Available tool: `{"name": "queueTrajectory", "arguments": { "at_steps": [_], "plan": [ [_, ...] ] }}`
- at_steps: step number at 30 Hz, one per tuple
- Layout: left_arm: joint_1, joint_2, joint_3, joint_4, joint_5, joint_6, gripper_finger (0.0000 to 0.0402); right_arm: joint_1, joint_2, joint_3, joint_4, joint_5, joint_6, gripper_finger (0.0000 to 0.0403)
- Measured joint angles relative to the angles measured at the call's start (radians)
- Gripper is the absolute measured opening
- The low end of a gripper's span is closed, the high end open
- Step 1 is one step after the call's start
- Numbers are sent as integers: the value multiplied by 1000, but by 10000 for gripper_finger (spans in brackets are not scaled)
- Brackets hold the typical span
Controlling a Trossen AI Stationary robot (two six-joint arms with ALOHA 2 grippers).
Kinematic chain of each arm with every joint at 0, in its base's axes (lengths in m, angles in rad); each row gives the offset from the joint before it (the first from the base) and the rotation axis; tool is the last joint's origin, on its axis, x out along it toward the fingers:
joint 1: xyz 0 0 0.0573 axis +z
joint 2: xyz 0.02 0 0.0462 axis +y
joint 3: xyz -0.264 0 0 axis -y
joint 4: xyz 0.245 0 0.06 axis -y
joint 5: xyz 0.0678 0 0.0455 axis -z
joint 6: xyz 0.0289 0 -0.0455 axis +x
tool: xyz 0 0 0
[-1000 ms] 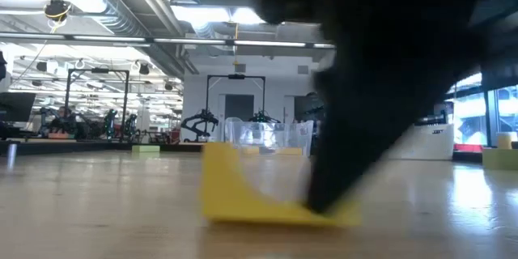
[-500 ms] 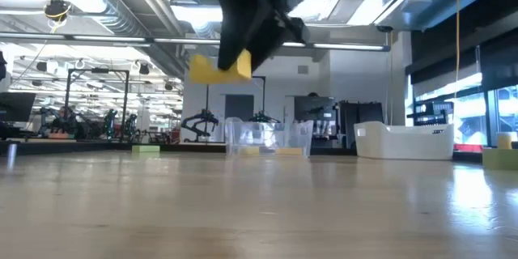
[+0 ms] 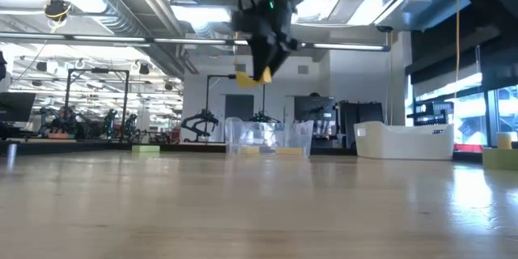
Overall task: Sort & place blocks by color
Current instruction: Put the yellow block into the transparent bin
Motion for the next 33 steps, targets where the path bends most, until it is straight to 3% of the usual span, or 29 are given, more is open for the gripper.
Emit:
{"name": "queueTrajectory", "arguments": {
  "at_steps": [6,12,18,23,33],
  "plan": [
    [15,0,0,1,-65,-64,136,-190,-2,-25,48,-86,-226,132],
    [52,0,0,2,-88,-133,136,-328,-2,-144,173,-175,-334,132],
    [91,0,0,2,-88,-149,136,-381,-1,-303,311,-258,-445,132],
    [125,0,0,3,-89,-192,136,-405,-1,-372,386,-266,-452,132],
    [198,8,0,-5,-197,-527,136,-407,-1,-388,412,-267,-501,132]
  ]
}}
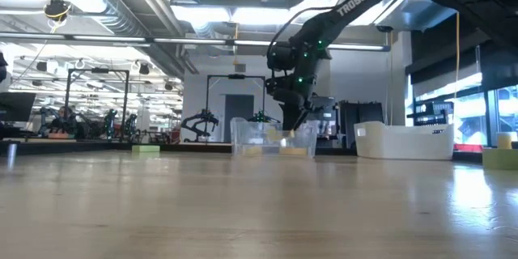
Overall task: Sort & place blocks by color
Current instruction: Put the yellow block into the transparent bin, then put the left green block into the black bin
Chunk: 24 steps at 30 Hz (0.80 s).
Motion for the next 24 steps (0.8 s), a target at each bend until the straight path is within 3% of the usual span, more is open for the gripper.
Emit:
{"name": "queueTrajectory", "arguments": {
  "at_steps": [9,17,24],
  "plan": [
    [57,49,0,-8,-23,-91,136,2,0,0,24,25,7,201],
    [114,100,0,-8,-78,-102,136,2,0,32,-27,13,2,208],
    [252,138,0,17,-128,-102,136,10,-46,187,-147,-120,-20,210]
  ]
}}
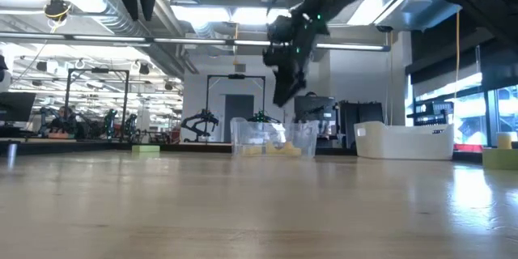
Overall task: Sort & place blocks by color
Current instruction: Put the left green block into the black bin
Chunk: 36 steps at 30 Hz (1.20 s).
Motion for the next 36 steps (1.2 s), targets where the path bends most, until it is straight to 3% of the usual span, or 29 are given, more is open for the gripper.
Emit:
{"name": "queueTrajectory", "arguments": {
  "at_steps": [7,17,22,29,36],
  "plan": [
    [172,82,0,12,71,24,136,27,-12,184,-143,-140,-158,210],
    [376,265,0,131,204,325,136,71,-12,287,-302,-275,-320,210],
    [474,322,0,183,346,448,136,83,-10,280,-315,-273,-319,210],
    [559,402,0,184,353,502,136,99,-10,280,-284,-271,-319,210],
    [572,436,0,197,383,572,136,109,-10,280,-244,-271,-320,210]
  ]
}}
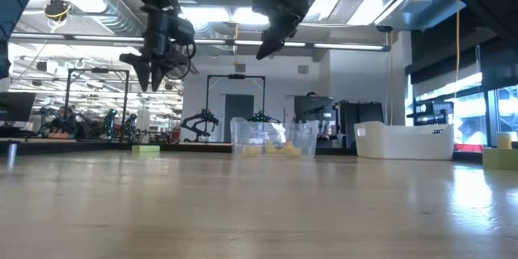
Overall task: Sort & place blocks by color
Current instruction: Put the left green block into the black bin
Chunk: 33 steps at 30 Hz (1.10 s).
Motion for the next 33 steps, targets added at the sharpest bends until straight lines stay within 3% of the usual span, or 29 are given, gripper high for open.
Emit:
{"name": "queueTrajectory", "arguments": {
  "at_steps": [6,25,33],
  "plan": [
    [4,0,0,20,131,33,136,0,0,0,36,0,0,210],
    [4,0,0,-4,101,47,140,0,0,0,120,0,0,210],
    [12,-1,0,14,96,24,196,0,0,0,120,0,0,210]
  ]
}}
